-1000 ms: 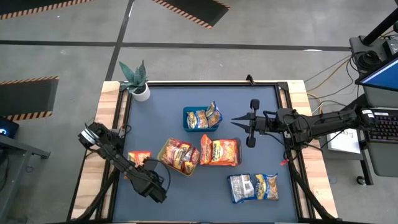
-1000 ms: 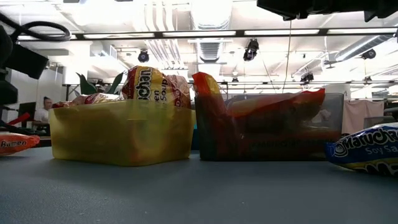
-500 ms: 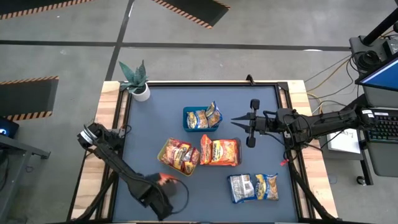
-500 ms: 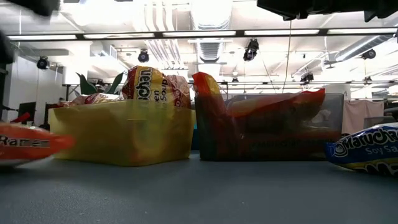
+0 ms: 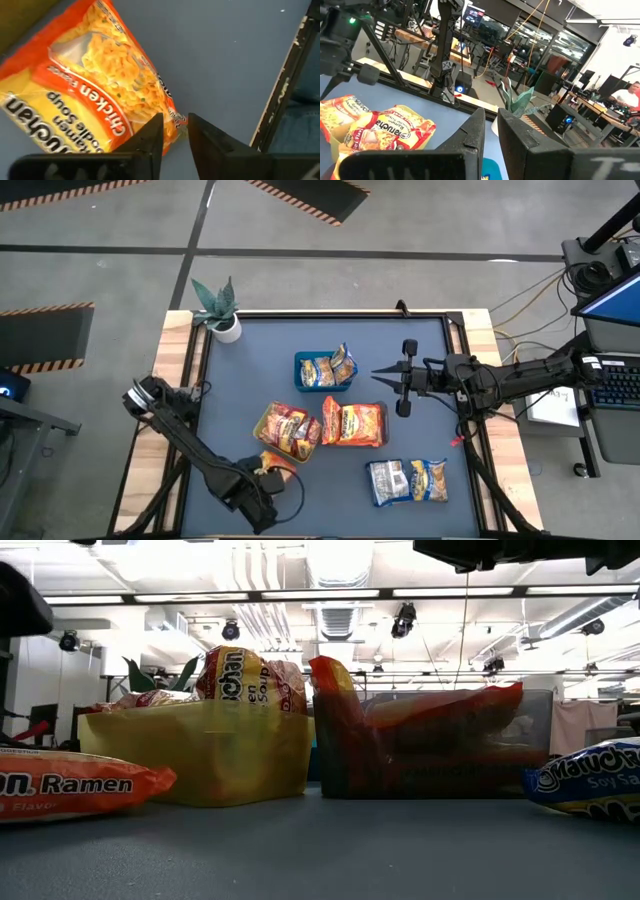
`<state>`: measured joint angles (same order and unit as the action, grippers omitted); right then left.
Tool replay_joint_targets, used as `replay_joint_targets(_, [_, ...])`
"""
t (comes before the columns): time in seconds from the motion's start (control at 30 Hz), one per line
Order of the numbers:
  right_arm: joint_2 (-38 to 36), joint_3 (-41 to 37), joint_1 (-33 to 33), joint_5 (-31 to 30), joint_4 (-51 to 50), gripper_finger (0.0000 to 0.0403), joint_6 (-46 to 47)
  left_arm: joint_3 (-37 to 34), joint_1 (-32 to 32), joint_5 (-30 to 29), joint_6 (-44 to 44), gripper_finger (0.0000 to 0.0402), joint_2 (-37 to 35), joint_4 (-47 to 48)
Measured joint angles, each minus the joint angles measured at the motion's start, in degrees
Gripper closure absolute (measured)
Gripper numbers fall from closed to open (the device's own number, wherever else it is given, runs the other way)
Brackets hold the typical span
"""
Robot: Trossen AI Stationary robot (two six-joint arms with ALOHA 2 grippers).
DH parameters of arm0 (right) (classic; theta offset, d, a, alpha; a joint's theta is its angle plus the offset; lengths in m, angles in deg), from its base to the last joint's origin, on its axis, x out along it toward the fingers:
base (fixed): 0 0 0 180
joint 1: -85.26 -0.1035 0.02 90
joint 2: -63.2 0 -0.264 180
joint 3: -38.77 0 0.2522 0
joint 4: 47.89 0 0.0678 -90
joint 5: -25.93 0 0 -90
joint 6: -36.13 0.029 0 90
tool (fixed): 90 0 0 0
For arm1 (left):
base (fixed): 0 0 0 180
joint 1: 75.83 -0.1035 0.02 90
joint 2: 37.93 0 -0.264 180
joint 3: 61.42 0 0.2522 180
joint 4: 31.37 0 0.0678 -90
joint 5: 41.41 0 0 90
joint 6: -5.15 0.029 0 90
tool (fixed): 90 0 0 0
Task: Sort Maruchan noodles
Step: Stack the orange noodle pack on top of the orange noodle pack in the black bin
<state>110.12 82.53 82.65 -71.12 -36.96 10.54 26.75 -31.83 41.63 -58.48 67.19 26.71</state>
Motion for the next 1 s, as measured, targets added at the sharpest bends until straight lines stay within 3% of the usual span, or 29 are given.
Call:
replay_joint_targets(0.27, [0.0,0.0,0.0,0.0,0.1,0.036,0.4,0.0,0.4,-1.8,5.3,0.0287,-4.1,7.9])
replay_joint_targets(0.4, [0.0,0.0,0.0,-0.4,0.1,0.036,0.9,-0.3,1.3,-7.1,8.2,0.0287,-6.3,12.1])
replay_joint_targets(0.63, [0.0,0.7,0.0,-0.5,0.1,0.036,5.2,-2.7,3.7,-16.5,9.2,0.032,-9.6,14.3])
replay_joint_targets(0.9, [1.3,0.8,-0.8,3.4,-1.4,0.036,26.5,-12.7,7.1,-18.1,9.1,0.0393,-12.6,10.2])
replay_joint_targets(1.0, [2.6,2.2,-1.8,4.1,-1.6,0.036,30.8,-16.9,8.1,-18.3,9.6,0.0396,-14.5,5.4])
